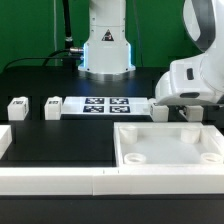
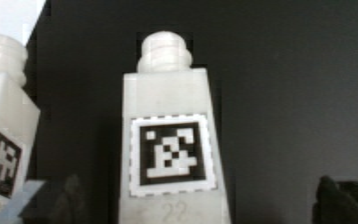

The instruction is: Assemble square table

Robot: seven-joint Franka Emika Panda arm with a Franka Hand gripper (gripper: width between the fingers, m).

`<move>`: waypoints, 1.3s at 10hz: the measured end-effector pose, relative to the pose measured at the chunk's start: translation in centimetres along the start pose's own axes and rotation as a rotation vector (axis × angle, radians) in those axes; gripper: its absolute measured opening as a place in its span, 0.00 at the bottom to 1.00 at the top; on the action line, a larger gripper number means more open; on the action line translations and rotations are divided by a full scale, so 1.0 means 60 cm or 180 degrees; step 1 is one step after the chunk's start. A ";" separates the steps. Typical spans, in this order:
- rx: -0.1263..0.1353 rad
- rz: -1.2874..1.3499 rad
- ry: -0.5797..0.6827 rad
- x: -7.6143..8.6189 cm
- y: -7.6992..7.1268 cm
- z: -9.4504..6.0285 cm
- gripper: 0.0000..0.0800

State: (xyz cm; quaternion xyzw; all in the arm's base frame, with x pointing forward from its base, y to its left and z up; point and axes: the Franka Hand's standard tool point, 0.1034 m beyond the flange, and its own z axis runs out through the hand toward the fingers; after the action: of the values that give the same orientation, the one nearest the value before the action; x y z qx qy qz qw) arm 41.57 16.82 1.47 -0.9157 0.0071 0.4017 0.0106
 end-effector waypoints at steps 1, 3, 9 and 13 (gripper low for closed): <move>0.0008 -0.0007 0.0018 0.004 0.003 0.004 0.81; 0.0013 0.0000 0.0034 0.007 0.006 0.010 0.81; 0.0018 -0.0012 0.0052 0.007 0.007 0.005 0.36; 0.0064 -0.0138 0.0070 -0.029 0.032 -0.079 0.36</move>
Offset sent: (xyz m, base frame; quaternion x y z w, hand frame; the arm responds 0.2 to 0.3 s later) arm -0.0004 0.0018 0.0010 -0.0037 -0.0031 0.0040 1.0000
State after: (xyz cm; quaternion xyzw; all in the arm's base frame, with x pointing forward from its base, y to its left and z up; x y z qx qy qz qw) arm 43.86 14.80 5.94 -0.9198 -0.0086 0.3912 0.0284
